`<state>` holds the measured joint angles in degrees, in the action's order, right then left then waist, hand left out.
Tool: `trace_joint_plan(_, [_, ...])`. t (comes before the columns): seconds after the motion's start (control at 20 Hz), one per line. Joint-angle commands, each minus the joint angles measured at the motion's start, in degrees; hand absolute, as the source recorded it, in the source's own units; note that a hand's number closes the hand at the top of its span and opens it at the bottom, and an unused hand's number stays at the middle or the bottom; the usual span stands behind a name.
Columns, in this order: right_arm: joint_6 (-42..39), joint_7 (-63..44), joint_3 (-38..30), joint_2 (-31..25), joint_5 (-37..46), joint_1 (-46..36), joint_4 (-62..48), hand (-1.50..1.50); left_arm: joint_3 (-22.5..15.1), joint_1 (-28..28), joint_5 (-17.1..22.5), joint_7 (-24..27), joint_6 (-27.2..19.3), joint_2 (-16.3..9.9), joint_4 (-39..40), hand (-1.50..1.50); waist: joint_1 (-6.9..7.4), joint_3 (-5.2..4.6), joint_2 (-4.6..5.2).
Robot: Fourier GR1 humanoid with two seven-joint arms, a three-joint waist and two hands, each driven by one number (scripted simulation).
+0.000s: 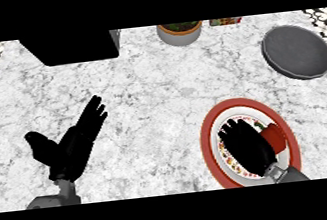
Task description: Pick the squash from the plate and place it in the pan
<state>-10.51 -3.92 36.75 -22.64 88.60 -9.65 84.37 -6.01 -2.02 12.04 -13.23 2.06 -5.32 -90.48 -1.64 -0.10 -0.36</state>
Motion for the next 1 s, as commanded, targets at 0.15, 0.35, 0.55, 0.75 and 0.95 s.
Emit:
trace_joint_plan(0.15, [5.1, -1.6, -16.8, 4.8, -19.6, 9.1, 7.9, 1.5, 0.9, 0.4, -0.1, 0.4, -0.3, -0.4, -0.5, 0.0, -0.65, 0.16, 0.12])
trace_joint_plan(0.35, [12.1, 1.6, -23.0, 1.9, -25.2, 12.5, 19.6, 1.5, 1.3, 1.1, 0.8, -0.1, 1.1, -1.3, -0.2, 0.0, -0.74, 0.12, -0.1])
trace_joint_plan(0.55, [10.6, 3.3, -29.1, 3.7, -37.1, 15.2, 26.9, 1.5, 1.8, -0.9, 1.4, 0.4, 2.2, -1.3, 2.1, 0.0, -0.53, 0.11, 0.13])
trace_joint_plan(0.75, [8.4, 4.8, -36.0, 6.1, -50.8, 15.5, 29.3, 1.5, 0.7, 0.1, 0.8, -0.5, 1.9, -1.2, -0.6, 0.0, 0.56, 0.16, 0.16])
trace_joint_plan(0.95, [7.3, 5.4, -40.6, 7.2, -57.1, 15.9, 25.6, 1.5, 1.0, 0.3, 1.3, -1.0, 1.6, -0.4, -1.5, 0.0, 1.4, 0.12, 0.32])
